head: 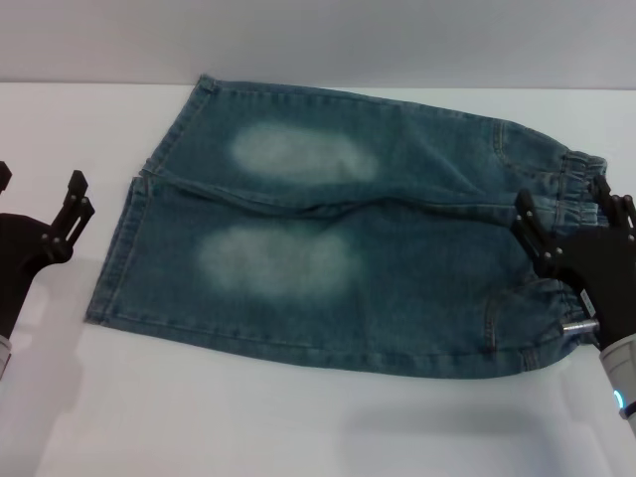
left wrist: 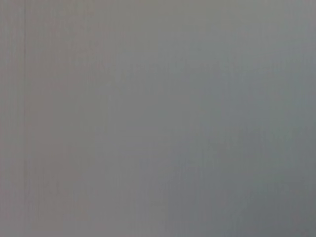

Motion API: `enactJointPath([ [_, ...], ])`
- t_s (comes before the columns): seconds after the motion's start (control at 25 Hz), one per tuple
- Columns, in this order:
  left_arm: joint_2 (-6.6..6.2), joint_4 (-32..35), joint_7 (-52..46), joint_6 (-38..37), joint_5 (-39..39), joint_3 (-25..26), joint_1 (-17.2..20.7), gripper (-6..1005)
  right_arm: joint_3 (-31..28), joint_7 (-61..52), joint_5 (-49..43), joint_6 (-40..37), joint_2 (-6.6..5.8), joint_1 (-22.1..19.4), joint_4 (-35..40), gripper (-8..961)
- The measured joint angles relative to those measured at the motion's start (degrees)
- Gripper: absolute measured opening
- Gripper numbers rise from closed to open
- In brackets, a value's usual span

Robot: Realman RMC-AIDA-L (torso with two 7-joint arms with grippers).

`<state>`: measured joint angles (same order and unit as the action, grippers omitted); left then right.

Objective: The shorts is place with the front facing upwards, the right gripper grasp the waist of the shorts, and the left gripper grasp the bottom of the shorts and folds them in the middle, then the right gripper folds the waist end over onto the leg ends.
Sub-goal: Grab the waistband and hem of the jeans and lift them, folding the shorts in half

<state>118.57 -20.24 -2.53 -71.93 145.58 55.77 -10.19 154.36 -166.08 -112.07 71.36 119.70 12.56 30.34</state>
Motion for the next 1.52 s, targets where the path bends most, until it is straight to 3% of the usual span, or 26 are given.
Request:
enactJointPath([
  [1.52,0.00,-0.56,0.13,1.75,0.17,-1.98,-0.01,853,1.47,0.31,-0.15,-0.70,-0.10,0.07,1.82,811],
])
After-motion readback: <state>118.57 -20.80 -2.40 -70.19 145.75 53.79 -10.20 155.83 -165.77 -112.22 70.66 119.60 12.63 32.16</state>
